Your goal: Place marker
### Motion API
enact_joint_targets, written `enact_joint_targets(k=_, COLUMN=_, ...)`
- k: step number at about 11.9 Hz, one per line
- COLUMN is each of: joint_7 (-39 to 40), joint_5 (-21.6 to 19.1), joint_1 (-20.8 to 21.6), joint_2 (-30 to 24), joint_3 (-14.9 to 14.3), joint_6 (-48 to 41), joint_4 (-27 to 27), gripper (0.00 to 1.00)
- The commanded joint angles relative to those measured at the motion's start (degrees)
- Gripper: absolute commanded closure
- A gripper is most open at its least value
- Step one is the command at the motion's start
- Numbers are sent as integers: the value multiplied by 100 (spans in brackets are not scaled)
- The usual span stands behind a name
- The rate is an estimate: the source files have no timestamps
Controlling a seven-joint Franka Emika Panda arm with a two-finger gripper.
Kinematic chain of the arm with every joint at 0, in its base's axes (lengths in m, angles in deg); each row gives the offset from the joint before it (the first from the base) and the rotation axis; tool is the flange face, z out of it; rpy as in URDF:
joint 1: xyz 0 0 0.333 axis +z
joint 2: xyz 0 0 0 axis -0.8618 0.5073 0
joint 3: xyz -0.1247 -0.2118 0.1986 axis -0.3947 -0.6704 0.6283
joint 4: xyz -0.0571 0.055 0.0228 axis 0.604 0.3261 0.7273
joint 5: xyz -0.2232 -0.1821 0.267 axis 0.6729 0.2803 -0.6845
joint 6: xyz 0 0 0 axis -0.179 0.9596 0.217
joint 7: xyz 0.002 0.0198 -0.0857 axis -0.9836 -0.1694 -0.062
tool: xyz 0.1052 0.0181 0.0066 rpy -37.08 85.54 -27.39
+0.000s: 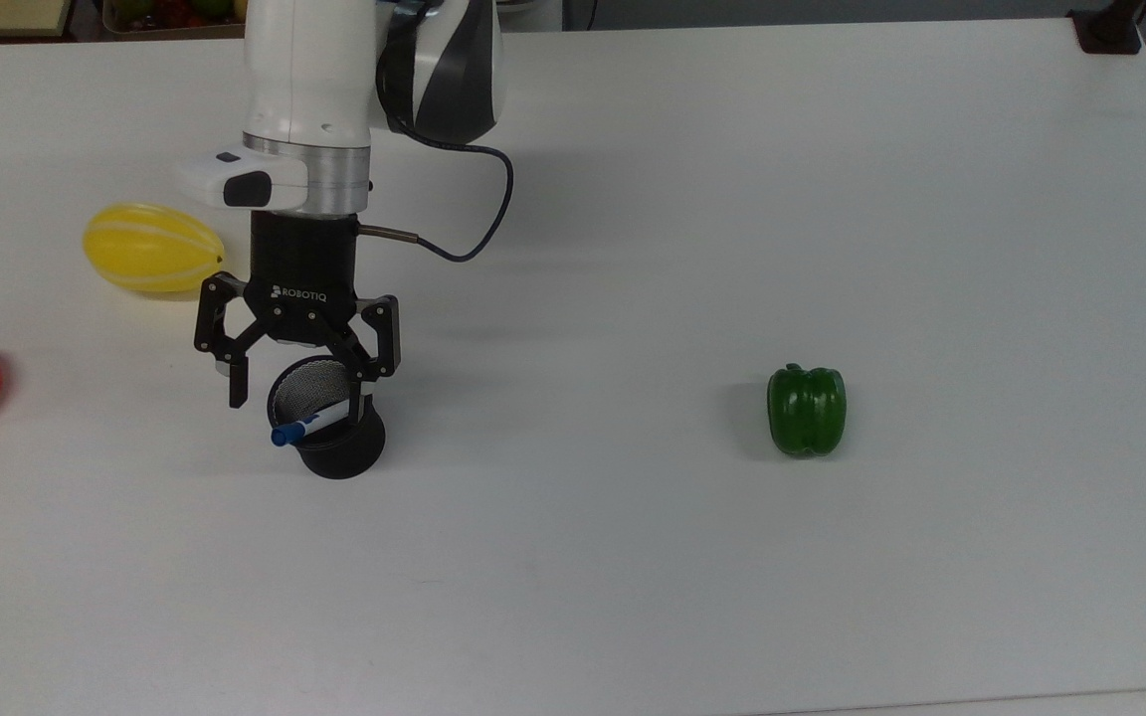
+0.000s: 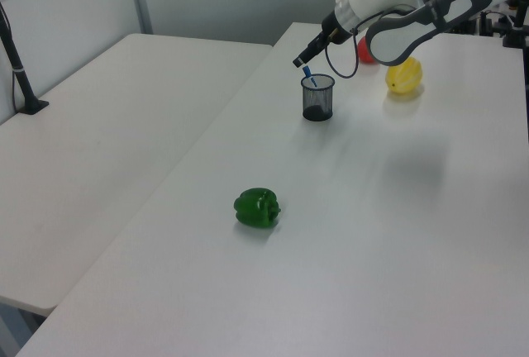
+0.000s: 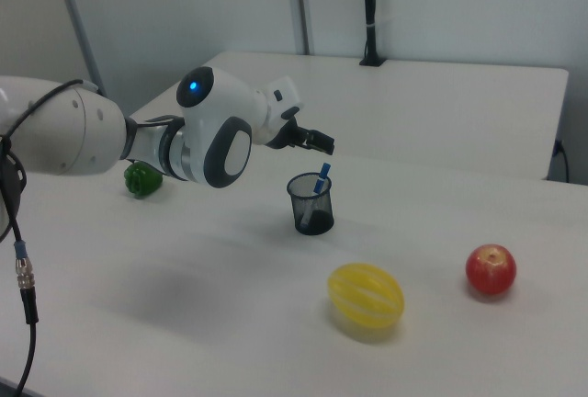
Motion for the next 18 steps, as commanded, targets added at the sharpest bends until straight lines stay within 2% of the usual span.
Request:
enact_joint_targets(k=1, joint_7=-47, joint_5=-51, joint_1=106, joint_2=-100, joint_3=-38, joint_6=125, joint_4=-93, gripper=0)
enact_joint_targets(k=4, joint_7=-47, joint_5=-34, joint_1=211, joint_2=-170, joint_3=32, joint_6=99, joint_4=-75, gripper=0)
enact_joint_targets(k=11, joint_7=-47, joint_5=-34, joint_1=809, joint_2=-407, joint_3=33, joint_6=-129, joint_4=-58, gripper=0)
enact_joint_targets(k=18, joint_7=-47, joint_5=-7, joint_1=1134, joint_2=-1030, joint_3=33, joint_6=-2421, joint_4=145, gripper=0)
